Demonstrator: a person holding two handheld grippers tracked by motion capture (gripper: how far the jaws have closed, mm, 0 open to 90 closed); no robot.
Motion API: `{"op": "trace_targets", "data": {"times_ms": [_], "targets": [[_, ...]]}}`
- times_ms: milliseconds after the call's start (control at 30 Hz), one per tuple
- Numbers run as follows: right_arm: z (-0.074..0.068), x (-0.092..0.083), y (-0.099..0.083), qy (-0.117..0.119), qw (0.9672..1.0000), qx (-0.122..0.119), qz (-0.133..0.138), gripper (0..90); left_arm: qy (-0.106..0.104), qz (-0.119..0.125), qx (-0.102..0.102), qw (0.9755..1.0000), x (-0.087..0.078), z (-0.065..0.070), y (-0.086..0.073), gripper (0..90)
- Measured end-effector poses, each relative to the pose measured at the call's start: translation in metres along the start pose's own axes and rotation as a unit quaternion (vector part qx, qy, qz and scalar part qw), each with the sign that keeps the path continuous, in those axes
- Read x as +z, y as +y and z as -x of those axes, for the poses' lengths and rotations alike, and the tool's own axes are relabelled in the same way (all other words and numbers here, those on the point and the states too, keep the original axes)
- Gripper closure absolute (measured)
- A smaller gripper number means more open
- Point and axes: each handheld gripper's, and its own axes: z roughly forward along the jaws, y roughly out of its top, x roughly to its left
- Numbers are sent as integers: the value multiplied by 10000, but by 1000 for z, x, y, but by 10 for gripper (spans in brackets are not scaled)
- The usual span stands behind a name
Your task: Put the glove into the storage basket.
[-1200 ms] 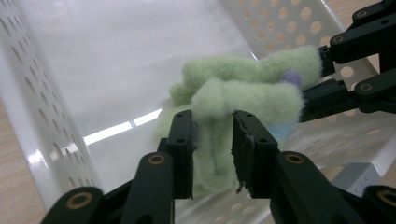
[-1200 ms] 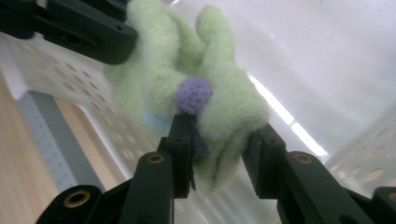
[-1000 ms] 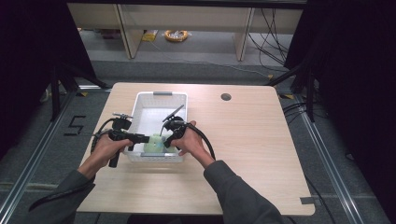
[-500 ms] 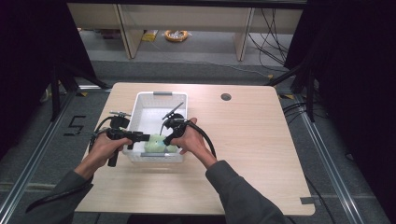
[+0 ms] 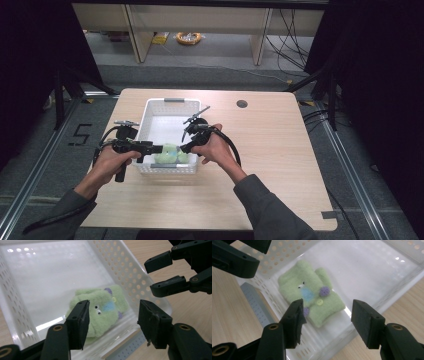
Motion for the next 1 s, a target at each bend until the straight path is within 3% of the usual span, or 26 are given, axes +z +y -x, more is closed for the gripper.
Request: {"op": "trace_targets", "data": {"times_ms": [333, 467, 600, 633, 667, 700, 767, 867, 1000], "targets": [[6, -29, -14, 62, 9995, 43, 292, 422, -262, 110, 79, 9996, -7, 21, -8, 340], [5, -40, -23, -18, 9991, 214, 360, 398, -363, 136, 156, 9991, -10, 32, -12, 316], [7, -48, -29, 35, 9986, 166, 506, 371, -447, 155, 270, 9985, -11, 42, -16, 307], [8, -50, -32, 23, 9983, 51, 583, 357, -458, 175, 292, 9984, -10, 44, -17, 307], [9, -52, -33, -22, 9982, 60, 602, 349, -471, 170, 310, 9983, -10, 47, -18, 304], [7, -55, -35, -69, 9984, 221, 511, 344, -528, 177, 330, 9979, -10, 50, -19, 301], [8, -57, -38, -22, 9978, 86, 655, 333, -558, 179, 361, 9976, -11, 55, -21, 299], [7, -64, -44, -81, 9977, 312, 604, 322, -615, 212, 440, 9969, -11, 62, -23, 298], [8, -70, -53, -97, 9974, 345, 629, 310, -580, 276, 556, 9964, -12, 72, -25, 296]]}}
